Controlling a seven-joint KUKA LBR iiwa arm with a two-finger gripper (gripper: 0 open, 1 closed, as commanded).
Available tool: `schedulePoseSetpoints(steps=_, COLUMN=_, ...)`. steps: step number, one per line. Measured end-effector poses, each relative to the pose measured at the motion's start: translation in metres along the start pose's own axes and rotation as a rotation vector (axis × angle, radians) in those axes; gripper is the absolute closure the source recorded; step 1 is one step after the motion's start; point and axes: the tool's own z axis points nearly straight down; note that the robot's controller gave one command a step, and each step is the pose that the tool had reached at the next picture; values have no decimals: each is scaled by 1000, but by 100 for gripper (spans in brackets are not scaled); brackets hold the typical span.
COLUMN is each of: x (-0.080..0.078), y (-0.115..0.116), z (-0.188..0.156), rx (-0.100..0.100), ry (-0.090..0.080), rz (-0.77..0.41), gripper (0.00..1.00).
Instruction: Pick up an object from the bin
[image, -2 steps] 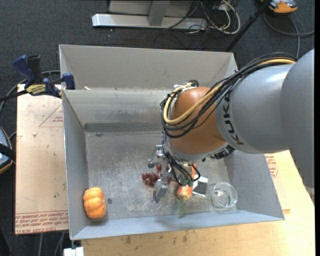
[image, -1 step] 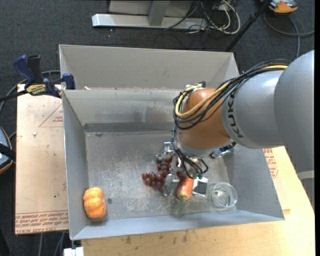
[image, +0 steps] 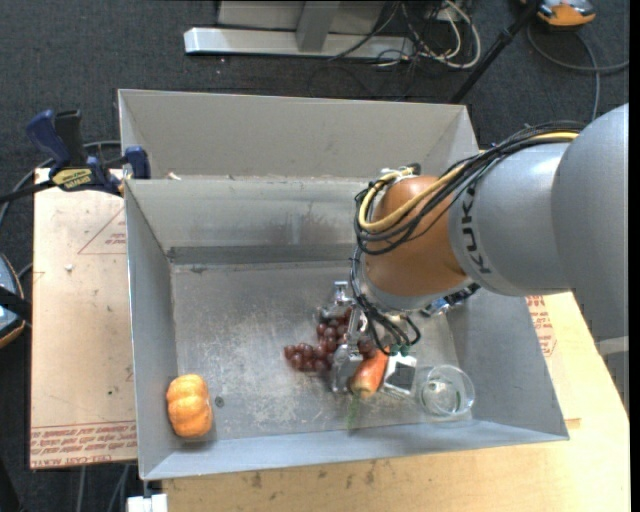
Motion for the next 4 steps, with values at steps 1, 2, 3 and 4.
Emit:
schedulePoseSetpoints(steps=1, x=-14, y=-7, z=-1, rx=2, ry=8, rz=-157, gripper=0)
schedulePoseSetpoints(steps=2, x=-11, y=-4, z=-3, rx=6, ry=2, rz=-89, gripper=0)
schedulePoseSetpoints(steps=3, x=-18, y=-4, z=-6, rx=3, ry=3, rz=-156, gripper=100)
schedulePoseSetpoints(steps=4, x=-18, y=-4, z=-6, rx=3, ry=3, rz=-155, gripper=100)
